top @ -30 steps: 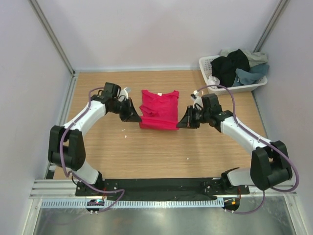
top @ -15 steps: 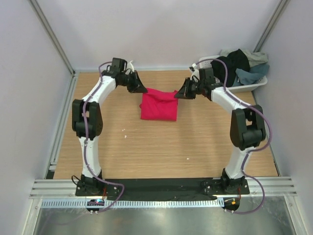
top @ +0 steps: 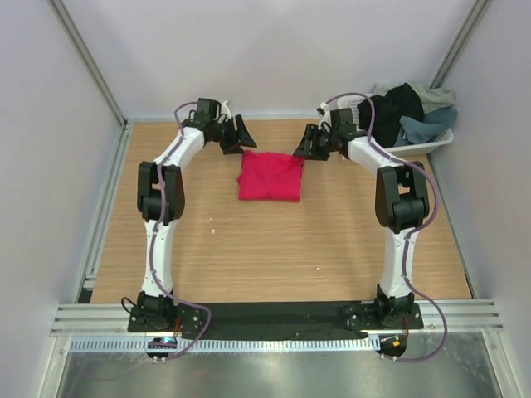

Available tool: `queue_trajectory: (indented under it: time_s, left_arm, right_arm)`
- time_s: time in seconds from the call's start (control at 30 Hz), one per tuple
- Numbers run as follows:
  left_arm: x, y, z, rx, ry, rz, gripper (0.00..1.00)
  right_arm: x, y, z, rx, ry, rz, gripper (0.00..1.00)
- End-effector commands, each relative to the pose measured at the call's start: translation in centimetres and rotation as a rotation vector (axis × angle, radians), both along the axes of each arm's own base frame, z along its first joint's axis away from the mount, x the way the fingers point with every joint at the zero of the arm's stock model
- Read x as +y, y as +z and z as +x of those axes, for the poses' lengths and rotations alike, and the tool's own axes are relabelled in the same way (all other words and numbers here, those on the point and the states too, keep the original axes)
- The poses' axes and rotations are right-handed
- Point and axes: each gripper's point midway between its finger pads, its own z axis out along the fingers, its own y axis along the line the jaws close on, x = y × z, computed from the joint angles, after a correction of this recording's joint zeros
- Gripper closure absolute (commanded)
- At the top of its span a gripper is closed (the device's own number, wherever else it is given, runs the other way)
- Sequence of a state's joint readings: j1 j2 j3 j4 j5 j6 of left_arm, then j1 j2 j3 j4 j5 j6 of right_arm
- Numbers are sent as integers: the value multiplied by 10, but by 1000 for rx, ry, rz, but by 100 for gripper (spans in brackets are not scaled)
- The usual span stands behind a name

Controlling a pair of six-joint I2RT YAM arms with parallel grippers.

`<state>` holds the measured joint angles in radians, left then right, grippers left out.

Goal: Fold and stack the t-shirts
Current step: Fold the tshirt

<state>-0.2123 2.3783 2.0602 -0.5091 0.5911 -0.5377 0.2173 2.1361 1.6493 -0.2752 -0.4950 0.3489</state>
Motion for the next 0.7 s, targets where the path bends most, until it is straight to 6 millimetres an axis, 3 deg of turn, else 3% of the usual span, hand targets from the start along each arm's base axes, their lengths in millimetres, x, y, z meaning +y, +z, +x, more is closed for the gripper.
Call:
queue_trajectory:
  time_s: [0.0, 0.03, 0.2, 0.43, 0.53, 0.67]
  left_arm:
    - [12, 89, 12, -207, 11, -19, 36]
    - [13, 96, 7, -215, 4, -11, 34]
    - [37, 84, -9, -149, -5, -1, 30]
    - [69, 30, -28, 10, 2, 19, 26]
    - [72, 9, -34, 61, -6, 21, 26]
    - [73, -15, -37, 121, -8, -1, 26]
  right_arm:
    - [-11, 82, 3, -205, -1, -31, 45]
    - [-11, 84, -1, -206, 4, -32, 44]
    - [-5, 90, -20, -180, 28, 21, 44]
    - [23, 65, -24, -105, 64, 88, 43]
    - [32, 58, -20, -89, 64, 100, 43]
    - [38, 30, -17, -36, 66, 92, 43]
